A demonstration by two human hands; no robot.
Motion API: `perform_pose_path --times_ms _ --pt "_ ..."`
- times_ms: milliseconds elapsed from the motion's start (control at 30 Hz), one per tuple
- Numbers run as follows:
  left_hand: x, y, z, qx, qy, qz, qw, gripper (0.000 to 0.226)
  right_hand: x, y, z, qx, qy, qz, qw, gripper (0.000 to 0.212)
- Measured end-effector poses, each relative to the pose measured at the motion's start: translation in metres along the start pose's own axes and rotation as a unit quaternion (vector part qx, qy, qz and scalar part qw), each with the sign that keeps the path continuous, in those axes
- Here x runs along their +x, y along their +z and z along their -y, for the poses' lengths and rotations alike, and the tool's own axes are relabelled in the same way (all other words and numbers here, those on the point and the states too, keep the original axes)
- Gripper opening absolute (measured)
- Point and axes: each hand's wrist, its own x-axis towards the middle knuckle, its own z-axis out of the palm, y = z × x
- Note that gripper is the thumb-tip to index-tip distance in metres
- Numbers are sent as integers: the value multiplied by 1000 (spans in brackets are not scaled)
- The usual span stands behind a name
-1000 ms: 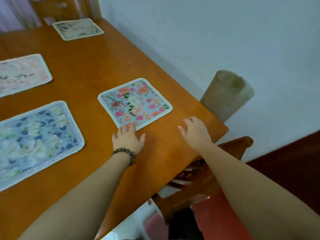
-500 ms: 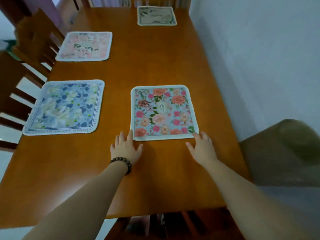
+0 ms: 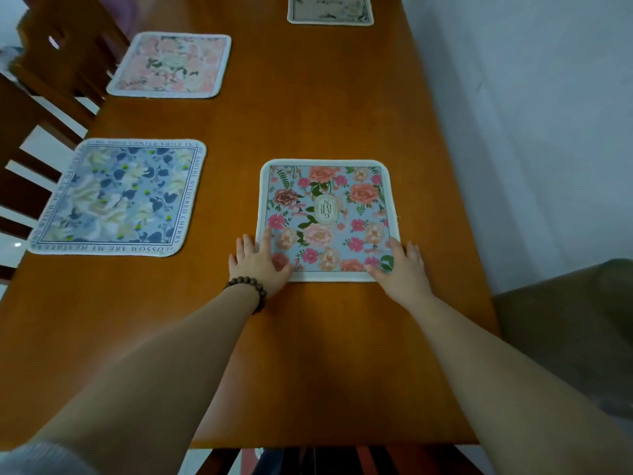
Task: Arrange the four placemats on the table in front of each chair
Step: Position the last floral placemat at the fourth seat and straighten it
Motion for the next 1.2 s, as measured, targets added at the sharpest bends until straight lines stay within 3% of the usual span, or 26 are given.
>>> perform_pose_path --times_ms 267,833,1000,1200 --pt "-12 8 18 -27 77 -13 997 85 -23 18 8 1 5 -6 1000 88" --pt "-125 30 81 -62 108 11 992 83 -150 63 -5 -14 2 13 1000 97" --pt "-128 30 83 -61 110 10 992 83 -140 58 -4 -28 -7 10 1000 99" --pt "-142 42 83 -17 144 33 989 85 -89 22 -15 -107 -61 71 990 97"
